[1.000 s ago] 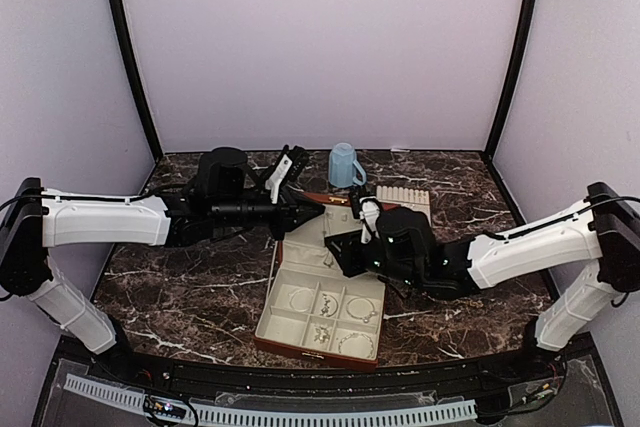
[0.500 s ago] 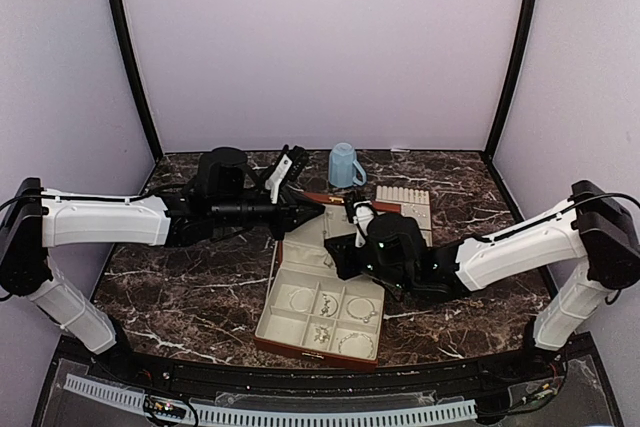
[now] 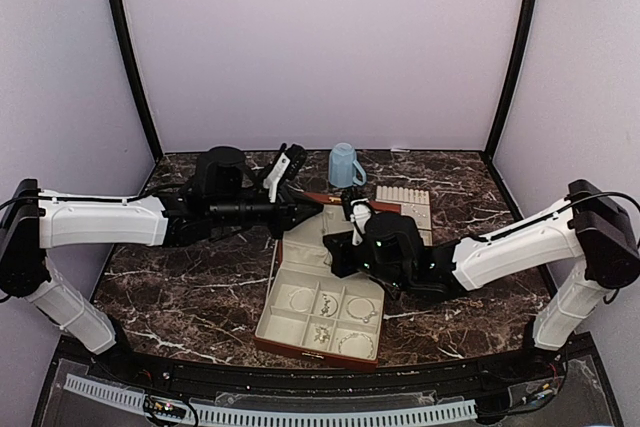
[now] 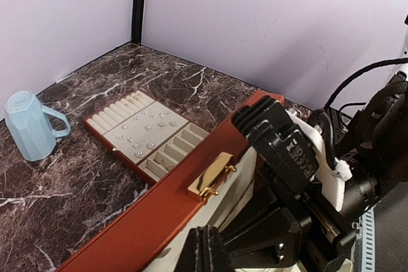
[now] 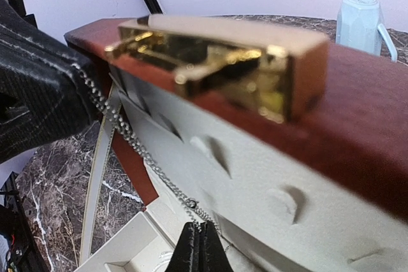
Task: Organize the mixed jewelry
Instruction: Hang the necklace on the necklace hanger.
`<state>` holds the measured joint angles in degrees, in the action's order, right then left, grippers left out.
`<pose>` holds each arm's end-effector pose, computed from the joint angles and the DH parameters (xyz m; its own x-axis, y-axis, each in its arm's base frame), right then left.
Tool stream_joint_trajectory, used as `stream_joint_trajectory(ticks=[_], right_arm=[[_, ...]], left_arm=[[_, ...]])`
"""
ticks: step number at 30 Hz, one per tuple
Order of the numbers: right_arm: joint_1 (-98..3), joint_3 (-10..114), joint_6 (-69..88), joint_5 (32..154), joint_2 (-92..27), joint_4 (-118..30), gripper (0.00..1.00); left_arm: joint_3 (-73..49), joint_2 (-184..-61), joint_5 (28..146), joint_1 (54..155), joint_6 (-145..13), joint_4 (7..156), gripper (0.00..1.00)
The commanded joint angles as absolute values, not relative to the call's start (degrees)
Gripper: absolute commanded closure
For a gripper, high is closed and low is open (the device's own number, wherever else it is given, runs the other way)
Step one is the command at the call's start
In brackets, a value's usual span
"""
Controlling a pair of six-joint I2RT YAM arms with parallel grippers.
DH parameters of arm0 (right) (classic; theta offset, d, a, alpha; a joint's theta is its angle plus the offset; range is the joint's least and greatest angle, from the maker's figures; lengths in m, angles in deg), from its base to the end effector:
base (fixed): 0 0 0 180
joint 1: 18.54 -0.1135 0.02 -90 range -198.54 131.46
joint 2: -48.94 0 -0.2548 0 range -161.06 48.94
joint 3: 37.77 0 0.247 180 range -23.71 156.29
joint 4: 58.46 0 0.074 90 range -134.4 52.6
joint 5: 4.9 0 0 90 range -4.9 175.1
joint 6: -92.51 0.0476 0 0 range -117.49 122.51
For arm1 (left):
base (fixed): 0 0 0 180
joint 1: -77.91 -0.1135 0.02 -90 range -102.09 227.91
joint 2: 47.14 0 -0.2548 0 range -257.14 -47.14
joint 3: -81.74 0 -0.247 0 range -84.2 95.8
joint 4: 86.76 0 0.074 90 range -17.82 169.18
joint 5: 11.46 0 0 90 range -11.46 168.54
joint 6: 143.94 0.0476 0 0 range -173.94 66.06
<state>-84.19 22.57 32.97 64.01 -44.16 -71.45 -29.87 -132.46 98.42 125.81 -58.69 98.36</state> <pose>0.1611 0.3145 0.1942 -0.4803 0.0858 -0.8729 -0.5417 0.7537 0.3721 0.2238 -0.2718 0.2712 -0.2130 0.1196 -0.9697 0.9064 0.3948 -0.1504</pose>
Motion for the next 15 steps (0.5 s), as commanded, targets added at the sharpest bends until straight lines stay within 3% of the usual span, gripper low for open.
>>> stream_joint_trajectory(ticks=[1,15], right_arm=[[-84.55,22.39,33.46,62.02,-40.67,-73.34,1.00],[-84.54,19.95,37.08,58.00,-33.27,-66.65,1.00]], left_arm=[[-30.59,-130.15,96.43,126.16,-59.15,97.62,1.00],[-29.97,-130.17,90.40,126.19,-62.07,94.36,1.00]])
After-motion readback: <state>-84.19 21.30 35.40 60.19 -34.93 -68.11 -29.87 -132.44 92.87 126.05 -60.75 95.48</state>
